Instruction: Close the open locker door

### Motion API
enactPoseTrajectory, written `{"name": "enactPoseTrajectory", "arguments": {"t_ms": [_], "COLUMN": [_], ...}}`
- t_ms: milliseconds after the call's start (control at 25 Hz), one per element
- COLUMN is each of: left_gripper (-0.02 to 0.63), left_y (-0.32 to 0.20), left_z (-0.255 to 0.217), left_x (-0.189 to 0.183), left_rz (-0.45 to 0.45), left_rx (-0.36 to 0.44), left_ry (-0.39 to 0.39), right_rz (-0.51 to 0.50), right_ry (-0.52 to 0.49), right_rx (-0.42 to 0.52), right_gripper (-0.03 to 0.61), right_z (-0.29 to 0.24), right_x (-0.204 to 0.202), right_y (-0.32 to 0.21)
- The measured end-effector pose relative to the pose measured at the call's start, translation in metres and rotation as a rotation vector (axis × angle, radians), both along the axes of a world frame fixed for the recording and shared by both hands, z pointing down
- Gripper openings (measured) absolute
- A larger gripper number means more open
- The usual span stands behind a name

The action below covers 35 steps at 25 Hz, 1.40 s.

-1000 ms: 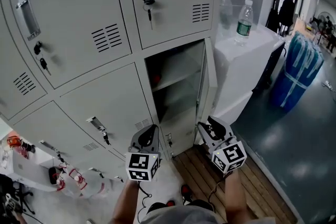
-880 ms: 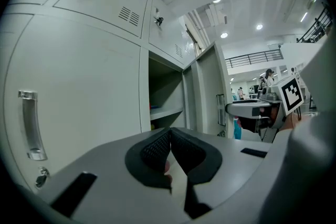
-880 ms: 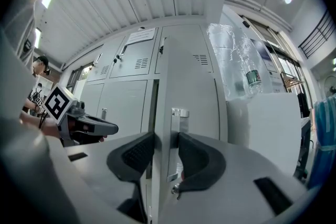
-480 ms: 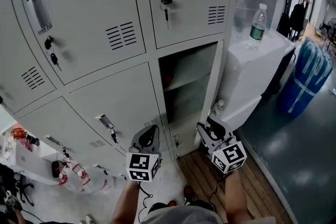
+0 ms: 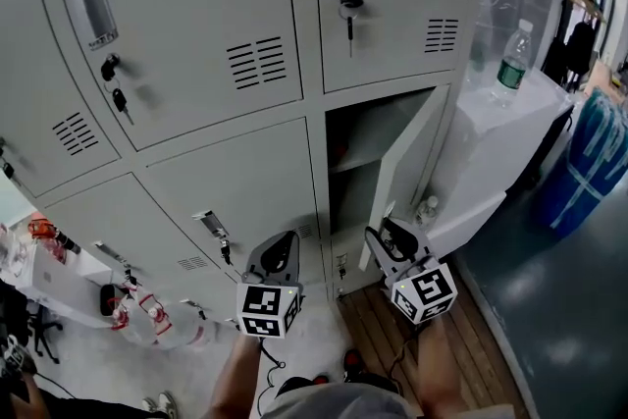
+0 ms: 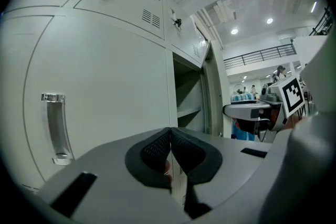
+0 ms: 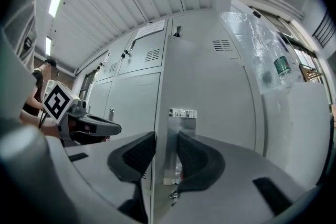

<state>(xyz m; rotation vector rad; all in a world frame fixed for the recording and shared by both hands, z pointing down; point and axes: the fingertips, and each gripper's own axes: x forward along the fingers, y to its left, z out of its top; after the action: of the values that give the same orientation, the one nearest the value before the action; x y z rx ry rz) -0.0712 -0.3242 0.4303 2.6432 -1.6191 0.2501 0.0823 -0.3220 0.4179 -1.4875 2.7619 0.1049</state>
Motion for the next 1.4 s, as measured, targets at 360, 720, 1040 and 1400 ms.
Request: {"name": "enactPoseTrajectory", "arguments": {"t_ms": [360,720,1040,1400], "left_gripper": [0.023,0.023,0.023,0.023], "left_y": [-0.013,-0.025,-0.033,-0.036], "left_z": [-0.001,0.0,-0.002,-0.003], "left_x": [-0.014,-0.027,-0.036,-0.049], "left_rz": [-0.047,-0.087,-0.116,-0.149], "left_rx": [0.003,-0.004,-0.001,0.001], "left_ry": [0.011,0.022,0.019,0.002], "right_rz": [-0.054,-0.091,-0.1,-0.118], "right_ry": [0.021,0.023,0.021,0.002], "right_rx": [0.0,0.001,0.001,0.002], "right_gripper": [0.126,0.124,0.124,0.123], "right_z": [-0.001,-0.001,-0.001,-0.002], "right_x": [-0.029,-0.047,-0.057,-0.064], "right_y": [-0.029,-0.054,-0.074,-0.089]}}
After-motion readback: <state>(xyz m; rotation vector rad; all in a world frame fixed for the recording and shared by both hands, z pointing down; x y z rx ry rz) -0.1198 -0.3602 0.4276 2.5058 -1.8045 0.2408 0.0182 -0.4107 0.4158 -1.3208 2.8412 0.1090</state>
